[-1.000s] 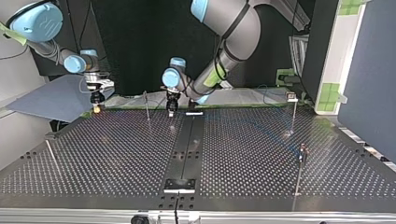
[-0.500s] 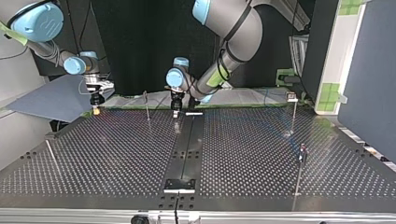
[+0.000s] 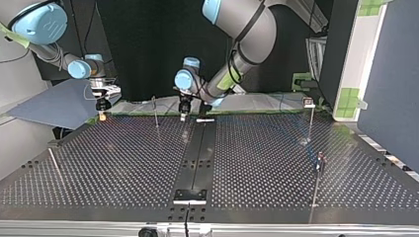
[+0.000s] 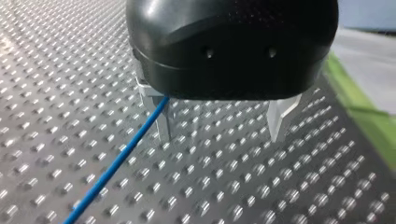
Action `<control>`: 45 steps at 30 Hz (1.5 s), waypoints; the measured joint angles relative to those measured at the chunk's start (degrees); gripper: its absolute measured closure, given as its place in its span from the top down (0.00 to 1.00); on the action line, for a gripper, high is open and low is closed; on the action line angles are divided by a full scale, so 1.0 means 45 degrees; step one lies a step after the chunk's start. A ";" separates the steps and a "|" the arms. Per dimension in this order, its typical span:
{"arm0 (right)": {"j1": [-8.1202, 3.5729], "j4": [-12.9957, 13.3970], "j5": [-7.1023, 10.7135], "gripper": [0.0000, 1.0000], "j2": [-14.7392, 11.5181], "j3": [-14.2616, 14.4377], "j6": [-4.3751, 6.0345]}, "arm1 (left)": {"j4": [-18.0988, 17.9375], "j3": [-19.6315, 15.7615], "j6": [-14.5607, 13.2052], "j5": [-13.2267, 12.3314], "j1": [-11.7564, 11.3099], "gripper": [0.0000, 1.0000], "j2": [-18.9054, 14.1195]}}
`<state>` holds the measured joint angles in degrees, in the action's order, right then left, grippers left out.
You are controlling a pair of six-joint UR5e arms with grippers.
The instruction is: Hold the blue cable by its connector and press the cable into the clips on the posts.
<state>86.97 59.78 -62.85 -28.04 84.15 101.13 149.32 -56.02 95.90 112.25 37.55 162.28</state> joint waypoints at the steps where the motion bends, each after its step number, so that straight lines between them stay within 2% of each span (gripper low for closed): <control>1: 0.0001 -0.0023 -0.0001 0.00 0.0001 -0.0001 -0.0002 | 0.0086 -0.0033 -0.0036 -0.0072 0.0018 1.00 0.0000; 7: 0.0026 -0.0148 0.0000 0.00 0.0018 0.0003 -0.0028 | 0.0679 -0.0344 -0.0244 -0.0383 0.0178 1.00 -0.0153; 19: 0.0077 -0.0197 0.0000 0.00 0.0223 -0.0004 -0.0095 | 0.1761 -0.1498 -0.0927 -0.1379 0.0587 1.00 -0.1137; 28: 0.0081 -0.0146 0.0000 0.00 0.0283 -0.0007 -0.0122 | 0.1970 -0.1638 -0.1110 -0.2057 0.1191 1.00 -0.1226; 33: 0.0087 -0.0141 0.0001 0.00 0.0289 -0.0012 -0.0125 | 0.1929 -0.1606 -0.1046 -0.2167 0.1453 1.00 -0.1228; 45: 0.0096 -0.0176 -0.0002 0.00 0.0296 -0.0004 -0.0125 | 0.1873 -0.1115 -0.0979 -0.2026 0.1822 1.00 -0.1232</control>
<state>87.40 58.99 -62.86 -26.70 84.13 100.56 157.75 -61.04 91.49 103.14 45.75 156.73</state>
